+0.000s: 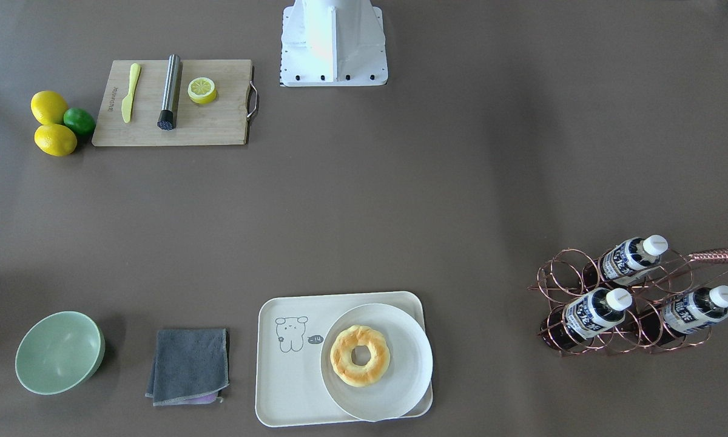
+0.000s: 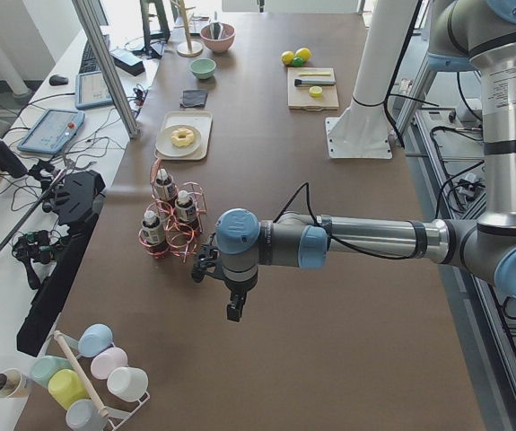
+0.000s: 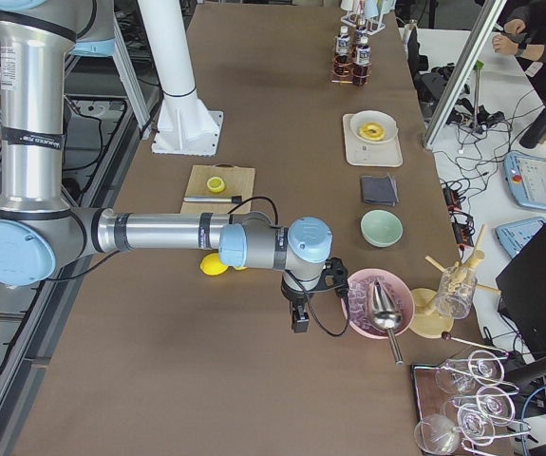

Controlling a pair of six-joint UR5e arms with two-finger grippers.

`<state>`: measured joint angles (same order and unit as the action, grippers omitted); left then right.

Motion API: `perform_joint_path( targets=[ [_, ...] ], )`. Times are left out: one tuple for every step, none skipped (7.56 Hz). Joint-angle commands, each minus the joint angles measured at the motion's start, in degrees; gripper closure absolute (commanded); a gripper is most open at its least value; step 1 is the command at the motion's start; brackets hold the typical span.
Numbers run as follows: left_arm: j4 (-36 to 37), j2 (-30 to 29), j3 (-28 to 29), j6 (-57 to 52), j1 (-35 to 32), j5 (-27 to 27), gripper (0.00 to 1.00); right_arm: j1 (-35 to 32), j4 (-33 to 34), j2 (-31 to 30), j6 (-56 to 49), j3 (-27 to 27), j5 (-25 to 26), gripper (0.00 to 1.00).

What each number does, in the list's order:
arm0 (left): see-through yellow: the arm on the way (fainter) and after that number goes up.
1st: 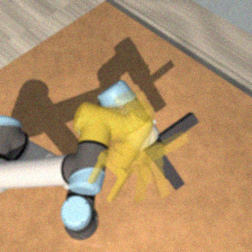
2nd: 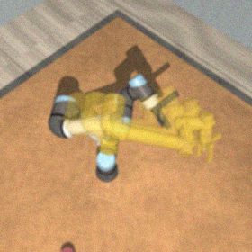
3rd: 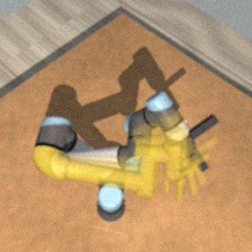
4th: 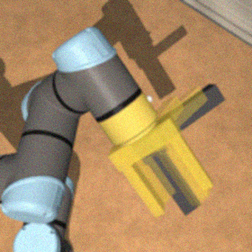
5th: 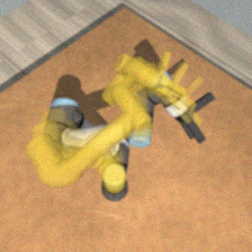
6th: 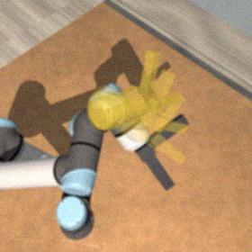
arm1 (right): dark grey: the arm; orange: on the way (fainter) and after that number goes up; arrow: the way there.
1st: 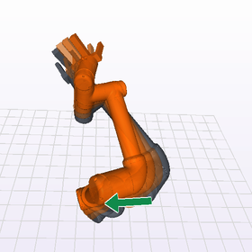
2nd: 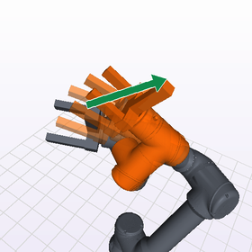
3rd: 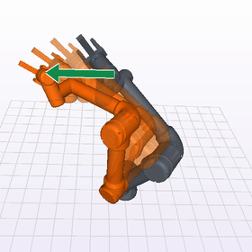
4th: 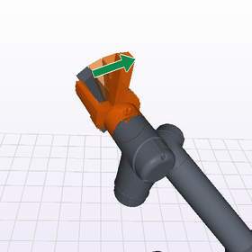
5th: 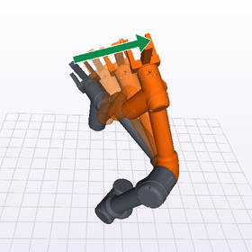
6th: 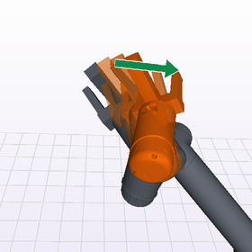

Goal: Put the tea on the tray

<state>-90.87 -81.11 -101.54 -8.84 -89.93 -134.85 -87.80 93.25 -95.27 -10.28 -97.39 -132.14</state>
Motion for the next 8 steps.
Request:
perform_joint_path(
  targets=[
    [-0.01,-0.02,-1.38,0.05,-0.07,0.02,0.01,0.0,0.0,0.0,0.0,-0.16,-0.05,0.0],
    [-0.01,-0.54,-1.21,0.05,-0.07,0.11,0.01,0.0,0.0,0.0,0.0,-0.25,-0.05,0.0],
    [-0.01,-0.72,-1.47,0.13,-0.07,0.11,0.01,0.0,0.0,0.0,0.0,-0.25,-0.05,0.0],
    [0.08,-0.81,-1.47,0.22,-0.07,0.37,0.01,0.0,0.09,0.0,0.0,-0.17,-0.05,0.0],
    [-0.18,-1.24,-1.65,0.4,-0.24,0.37,0.01,0.0,0.0,0.0,0.0,-0.25,-0.05,0.0],
    [-2.1,-1.77,-1.21,0.31,-1.38,0.29,0.01,0.0,0.09,0.0,0.0,-0.17,-0.05,0.0],
    [-4.47,-1.25,-1.03,0.4,-1.56,0.02,0.01,0.0,0.09,0.0,-0.09,-0.16,-0.13,0.0],
    [-5.27,-1.07,-1.55,-0.21,-1.65,0.02,0.01,0.0,0.09,0.0,-0.09,-0.16,-0.05,0.0]
  ],
)
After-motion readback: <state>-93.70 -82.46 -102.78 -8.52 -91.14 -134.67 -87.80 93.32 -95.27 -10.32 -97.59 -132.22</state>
